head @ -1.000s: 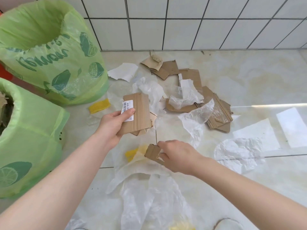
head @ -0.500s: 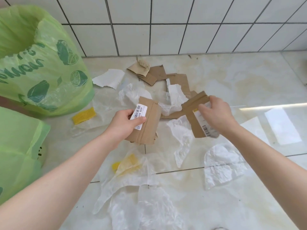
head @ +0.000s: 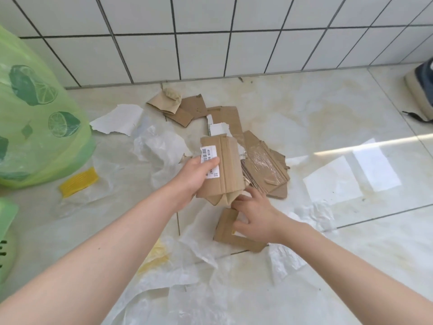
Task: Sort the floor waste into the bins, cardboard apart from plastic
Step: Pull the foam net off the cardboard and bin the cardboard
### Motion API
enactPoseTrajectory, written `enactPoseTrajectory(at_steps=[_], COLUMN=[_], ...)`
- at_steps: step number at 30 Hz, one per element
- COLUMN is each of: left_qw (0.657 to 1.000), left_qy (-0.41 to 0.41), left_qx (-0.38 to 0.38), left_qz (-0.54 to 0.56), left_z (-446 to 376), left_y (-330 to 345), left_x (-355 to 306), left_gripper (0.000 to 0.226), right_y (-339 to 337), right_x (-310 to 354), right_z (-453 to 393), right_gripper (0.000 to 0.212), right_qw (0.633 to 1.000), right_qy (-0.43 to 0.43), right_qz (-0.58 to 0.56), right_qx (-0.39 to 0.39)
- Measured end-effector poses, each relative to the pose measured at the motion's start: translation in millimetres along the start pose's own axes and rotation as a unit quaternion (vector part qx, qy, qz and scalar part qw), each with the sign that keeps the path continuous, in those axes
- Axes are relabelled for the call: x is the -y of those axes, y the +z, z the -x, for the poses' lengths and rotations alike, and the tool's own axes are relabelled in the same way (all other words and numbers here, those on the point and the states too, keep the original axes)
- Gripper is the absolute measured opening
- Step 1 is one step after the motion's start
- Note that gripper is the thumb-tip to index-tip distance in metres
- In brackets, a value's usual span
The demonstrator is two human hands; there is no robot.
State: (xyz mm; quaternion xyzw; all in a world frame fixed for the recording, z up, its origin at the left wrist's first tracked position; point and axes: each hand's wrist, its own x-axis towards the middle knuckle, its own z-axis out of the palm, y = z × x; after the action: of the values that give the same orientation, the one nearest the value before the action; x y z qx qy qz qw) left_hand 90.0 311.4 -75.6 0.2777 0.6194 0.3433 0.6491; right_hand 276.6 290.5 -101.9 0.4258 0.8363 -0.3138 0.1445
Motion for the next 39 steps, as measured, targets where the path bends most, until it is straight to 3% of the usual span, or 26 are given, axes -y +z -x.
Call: enactPoseTrajectory(at_steps=[2,4,8,12,18,23,28,33,37,39], left_qw=[1.0,1.0,0.993,0.984,0.985,0.912,0.927,0.938,0.852,0.83], left_qy=[-0.008,0.003,0.024,0.05,0.085,0.216,0.131,0.122,0.085,0.069], left_qx=[0.0,-0.017,-0.087,-0.136,-0.113,-0.064,0.071,0.051,0.023,0.016], left_qz=[0.02,0.022,0.08,0.106,-0.099,-0.342,-0.344,-0.321,-0.516,-0.553], left_z=[-9.2,-19.1,-36.3,-46.1,-38.6,-26.8,-22.4,-37.7,-55.9,-57.4], left_y=[1.7,-0.8,-24.5,-50.0,-31.0,-1.7,18.0,13.1,-7.8,-11.7], left_x=[-2.6,-8.6,-26.3,-31.0,2.8,13.2,16.4,19.0,20.5,21.0], left_gripper=[0.016,0.017,0.013,0.017,0.01,0.025,0.029,0.026,0.039,0.041], right_y=[-5.5,-18.3,-46.7,-54.7,-42.2,-33.6,-32.3,-35.1,-37.0,-39.3], right_x=[-3.9,-14.7,-44.8,-65.9,-67.7,-62.9,-59.9,-61.1,-61.3,-62.2], right_z=[-0.2,-4.7,-15.3,-29.4,-45.3,-47.1,-45.0,-42.1,-37.2,-32.5], right_gripper=[0.058,0.059,0.022,0.028,0.04,0.053,0.051,0.043,0.042,0.036], right_qw=[0.999,0.996,0.952,0.942,0.947,0.947,0.934,0.937,0.946,0.949], right_qy=[-0.009,0.045,0.202,0.272,0.284,0.279,0.299,0.289,0.269,0.263], right_qz=[-0.031,-0.052,-0.146,-0.11,-0.062,-0.044,-0.053,-0.077,-0.075,-0.071], right_qx=[-0.011,-0.059,-0.176,-0.162,-0.135,-0.156,-0.187,-0.181,-0.162,-0.157])
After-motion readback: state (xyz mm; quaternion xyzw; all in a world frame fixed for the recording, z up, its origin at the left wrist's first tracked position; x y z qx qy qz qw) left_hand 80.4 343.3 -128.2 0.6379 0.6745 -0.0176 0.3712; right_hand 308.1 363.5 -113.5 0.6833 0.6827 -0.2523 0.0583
